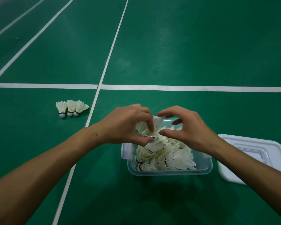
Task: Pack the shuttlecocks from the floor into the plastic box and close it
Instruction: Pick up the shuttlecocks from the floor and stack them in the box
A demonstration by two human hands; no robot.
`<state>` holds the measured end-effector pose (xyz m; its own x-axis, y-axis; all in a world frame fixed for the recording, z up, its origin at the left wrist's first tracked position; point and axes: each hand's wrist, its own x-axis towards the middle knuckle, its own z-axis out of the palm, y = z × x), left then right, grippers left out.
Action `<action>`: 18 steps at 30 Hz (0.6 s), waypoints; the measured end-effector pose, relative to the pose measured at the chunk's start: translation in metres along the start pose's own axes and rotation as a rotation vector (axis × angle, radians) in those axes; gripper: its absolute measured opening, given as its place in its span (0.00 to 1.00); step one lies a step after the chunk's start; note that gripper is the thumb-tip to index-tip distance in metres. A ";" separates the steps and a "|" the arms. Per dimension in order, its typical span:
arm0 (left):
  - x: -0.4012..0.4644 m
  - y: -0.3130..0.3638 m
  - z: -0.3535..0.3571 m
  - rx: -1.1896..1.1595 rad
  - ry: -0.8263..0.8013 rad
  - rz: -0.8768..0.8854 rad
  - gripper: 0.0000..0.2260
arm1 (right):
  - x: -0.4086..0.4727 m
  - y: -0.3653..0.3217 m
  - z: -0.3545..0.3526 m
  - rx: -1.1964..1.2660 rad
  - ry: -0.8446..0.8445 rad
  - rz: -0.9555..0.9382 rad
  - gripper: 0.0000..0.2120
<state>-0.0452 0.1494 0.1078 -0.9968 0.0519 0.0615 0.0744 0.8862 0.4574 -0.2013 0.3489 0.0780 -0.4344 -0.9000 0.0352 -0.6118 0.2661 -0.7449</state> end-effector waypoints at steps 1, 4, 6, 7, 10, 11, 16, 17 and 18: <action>0.003 0.002 -0.001 -0.023 0.006 0.014 0.12 | 0.000 -0.002 0.000 -0.012 0.002 -0.011 0.21; 0.010 0.004 -0.001 -0.078 0.002 0.029 0.11 | -0.003 -0.002 0.000 -0.048 0.030 -0.009 0.17; 0.013 0.004 0.002 -0.106 0.003 0.021 0.10 | -0.006 0.002 -0.002 -0.031 0.041 -0.014 0.12; 0.013 0.005 0.002 -0.127 0.010 0.019 0.10 | -0.007 0.004 -0.002 -0.026 0.041 -0.013 0.10; 0.014 0.008 0.002 -0.183 0.064 0.017 0.12 | -0.012 0.013 -0.003 -0.021 0.045 -0.007 0.07; 0.014 0.008 0.001 -0.191 0.095 0.009 0.14 | -0.015 0.018 -0.003 -0.016 0.057 -0.007 0.07; 0.002 -0.010 0.010 -0.231 0.089 -0.150 0.22 | -0.034 0.046 -0.007 -0.038 0.202 0.067 0.09; -0.001 -0.013 0.015 -0.229 0.046 -0.184 0.22 | -0.037 0.050 -0.007 -0.052 0.210 0.080 0.09; -0.003 -0.015 0.020 -0.228 0.005 -0.214 0.21 | -0.040 0.053 -0.006 -0.068 0.199 0.085 0.09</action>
<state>-0.0440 0.1457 0.0828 -0.9904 -0.1273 -0.0539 -0.1317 0.7507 0.6474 -0.2203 0.4006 0.0412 -0.6041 -0.7893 0.1098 -0.6073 0.3669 -0.7047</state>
